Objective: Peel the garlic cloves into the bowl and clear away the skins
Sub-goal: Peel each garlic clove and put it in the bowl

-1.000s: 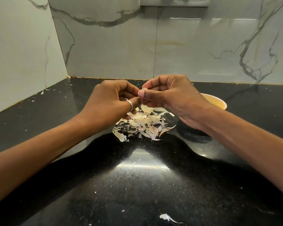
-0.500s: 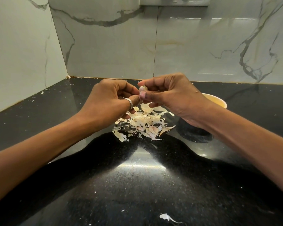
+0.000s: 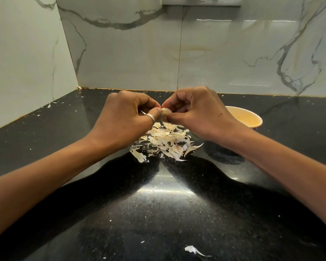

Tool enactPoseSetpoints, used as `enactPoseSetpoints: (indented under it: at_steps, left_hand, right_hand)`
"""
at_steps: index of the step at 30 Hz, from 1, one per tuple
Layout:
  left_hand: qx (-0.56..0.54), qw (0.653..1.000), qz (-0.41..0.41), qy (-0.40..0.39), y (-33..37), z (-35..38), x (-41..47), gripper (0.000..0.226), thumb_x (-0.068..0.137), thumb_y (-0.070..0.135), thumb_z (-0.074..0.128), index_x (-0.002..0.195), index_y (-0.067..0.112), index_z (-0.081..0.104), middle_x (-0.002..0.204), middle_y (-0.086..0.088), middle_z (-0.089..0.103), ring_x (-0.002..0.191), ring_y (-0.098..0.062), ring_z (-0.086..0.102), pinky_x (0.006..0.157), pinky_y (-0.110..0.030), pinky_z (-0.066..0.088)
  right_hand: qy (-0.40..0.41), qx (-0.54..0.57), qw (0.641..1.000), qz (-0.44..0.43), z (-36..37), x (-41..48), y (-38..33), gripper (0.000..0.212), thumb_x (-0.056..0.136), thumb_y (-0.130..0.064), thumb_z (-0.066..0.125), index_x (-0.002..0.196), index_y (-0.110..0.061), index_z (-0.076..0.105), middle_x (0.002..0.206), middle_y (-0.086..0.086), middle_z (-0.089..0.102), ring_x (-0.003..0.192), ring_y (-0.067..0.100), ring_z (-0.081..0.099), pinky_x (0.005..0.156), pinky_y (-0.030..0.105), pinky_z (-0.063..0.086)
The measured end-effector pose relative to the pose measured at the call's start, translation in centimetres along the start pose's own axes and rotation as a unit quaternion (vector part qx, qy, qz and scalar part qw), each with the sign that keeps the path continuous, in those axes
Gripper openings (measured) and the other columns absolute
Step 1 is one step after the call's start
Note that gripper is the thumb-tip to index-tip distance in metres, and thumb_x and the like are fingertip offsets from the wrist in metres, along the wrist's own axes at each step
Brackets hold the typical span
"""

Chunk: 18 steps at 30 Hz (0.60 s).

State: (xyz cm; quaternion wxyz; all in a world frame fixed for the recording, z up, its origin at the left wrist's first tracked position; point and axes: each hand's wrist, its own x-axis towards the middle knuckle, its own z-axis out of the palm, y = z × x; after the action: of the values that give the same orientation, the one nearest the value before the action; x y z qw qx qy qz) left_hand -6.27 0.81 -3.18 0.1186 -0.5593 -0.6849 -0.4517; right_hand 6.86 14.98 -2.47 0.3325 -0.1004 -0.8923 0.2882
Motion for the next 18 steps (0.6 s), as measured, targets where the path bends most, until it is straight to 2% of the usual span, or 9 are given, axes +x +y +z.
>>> enactPoseSetpoints:
  at_steps: [5, 8, 12, 15, 18]
  left_hand:
    - [0.045, 0.997, 0.054, -0.007, -0.18, 0.07, -0.08, 0.012, 0.091, 0.031, 0.072, 0.094, 0.022, 0.079, 0.065, 0.023, 0.065, 0.061, -0.006, 0.067, 0.060, -0.022, 0.050]
    - [0.100, 0.988, 0.113, -0.012, -0.55, -0.10, 0.01, 0.022, 0.091, 0.038, 0.063, 0.097, 0.023, 0.078, 0.071, 0.015, 0.070, 0.063, -0.008, 0.067, 0.060, -0.033, 0.052]
    - [0.139, 0.978, 0.153, -0.027, -0.96, -0.08, -0.01, 0.034, 0.094, 0.040, 0.051, 0.101, 0.018, 0.075, 0.084, 0.002, 0.074, 0.071, -0.022, 0.069, 0.063, -0.042, 0.055]
    - [0.166, 0.971, 0.172, -0.023, -0.83, 0.07, -0.22, 0.032, 0.095, 0.034, 0.050, 0.099, 0.012, 0.073, 0.081, -0.002, 0.071, 0.067, -0.030, 0.065, 0.061, -0.044, 0.053]
    - [0.172, 0.970, 0.170, -0.020, -0.65, 0.18, -0.33, 0.030, 0.094, 0.030, 0.051, 0.095, 0.011, 0.074, 0.075, -0.003, 0.067, 0.063, -0.029, 0.060, 0.058, -0.042, 0.051]
  right_hand:
    - [0.005, -0.060, 0.998, -0.025, -0.09, -0.06, -0.07, 0.014, 0.081, -0.019, 0.087, 0.094, -0.017, 0.082, 0.080, -0.008, 0.077, 0.074, 0.007, 0.074, 0.072, 0.036, 0.061]
    - [-0.002, -0.072, 0.997, -0.038, -0.21, -0.06, -0.22, 0.012, 0.082, -0.021, 0.086, 0.094, -0.019, 0.083, 0.080, -0.009, 0.077, 0.075, 0.006, 0.072, 0.071, 0.034, 0.058]
    - [-0.012, -0.085, 0.995, -0.050, -0.23, -0.08, -0.27, 0.011, 0.084, -0.018, 0.084, 0.095, -0.019, 0.083, 0.079, -0.008, 0.077, 0.076, 0.005, 0.070, 0.069, 0.030, 0.056]
    - [-0.020, -0.089, 0.994, -0.058, -0.20, -0.08, -0.19, 0.009, 0.085, -0.017, 0.083, 0.094, -0.018, 0.083, 0.078, -0.008, 0.076, 0.075, 0.007, 0.069, 0.068, 0.030, 0.054]
    - [-0.023, -0.089, 0.994, -0.061, -0.06, -0.02, -0.15, 0.008, 0.085, -0.015, 0.083, 0.092, -0.018, 0.083, 0.077, -0.007, 0.076, 0.075, 0.009, 0.069, 0.067, 0.031, 0.053]
